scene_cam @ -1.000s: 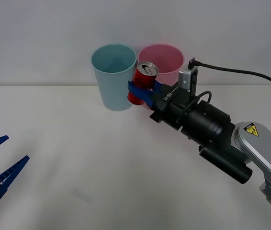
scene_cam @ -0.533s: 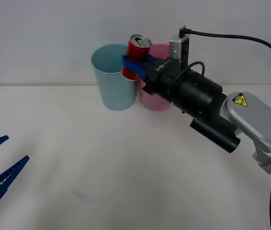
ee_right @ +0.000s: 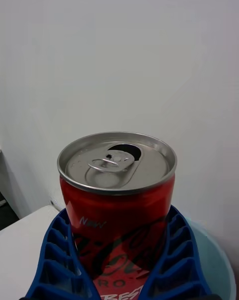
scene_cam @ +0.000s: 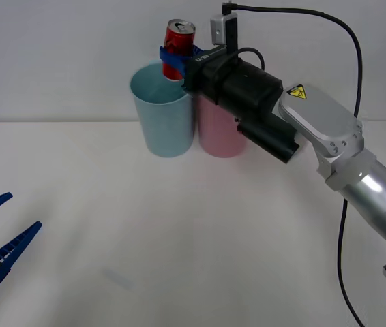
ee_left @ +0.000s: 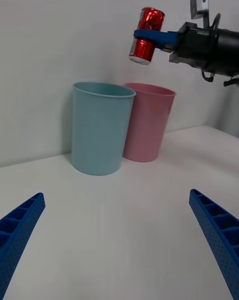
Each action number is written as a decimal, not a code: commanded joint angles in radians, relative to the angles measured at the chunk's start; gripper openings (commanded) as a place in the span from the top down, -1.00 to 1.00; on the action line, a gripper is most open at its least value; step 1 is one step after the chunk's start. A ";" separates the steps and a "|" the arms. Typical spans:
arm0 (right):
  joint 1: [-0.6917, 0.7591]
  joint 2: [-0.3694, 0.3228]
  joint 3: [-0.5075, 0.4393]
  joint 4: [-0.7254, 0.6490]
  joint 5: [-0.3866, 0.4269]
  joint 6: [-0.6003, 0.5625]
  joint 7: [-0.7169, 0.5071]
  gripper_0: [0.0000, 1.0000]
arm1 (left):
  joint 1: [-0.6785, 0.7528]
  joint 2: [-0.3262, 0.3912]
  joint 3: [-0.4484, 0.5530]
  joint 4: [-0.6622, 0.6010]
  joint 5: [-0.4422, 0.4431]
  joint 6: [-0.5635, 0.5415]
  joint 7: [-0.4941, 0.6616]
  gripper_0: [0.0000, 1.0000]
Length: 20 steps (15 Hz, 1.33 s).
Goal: Grasp the object on the table and drop it into the matching bin: aluminum can to the light blue bin, PET bottle to the pink bin.
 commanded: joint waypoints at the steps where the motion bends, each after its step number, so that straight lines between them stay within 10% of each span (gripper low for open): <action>1: -0.085 0.061 0.000 0.140 0.002 0.021 0.016 1.00 | 0.000 0.000 0.000 0.000 0.000 0.000 0.000 -1.00; 13: -0.242 0.190 0.012 0.419 -0.011 0.095 0.049 0.97 | 0.000 0.000 0.000 0.000 0.000 0.000 0.000 -1.00; 14: -0.242 0.190 0.012 0.421 -0.012 0.095 0.051 0.84 | 0.000 0.000 0.000 0.000 0.000 0.000 0.000 -1.00; 16: -0.240 0.190 0.012 0.419 -0.011 0.100 0.049 -1.00 | 0.000 0.000 0.000 0.000 0.000 0.000 0.000 -1.00; 20: -0.242 0.190 0.020 0.419 -0.011 0.100 0.055 -1.00 | 0.000 0.000 0.000 0.000 0.000 0.000 0.000 -1.00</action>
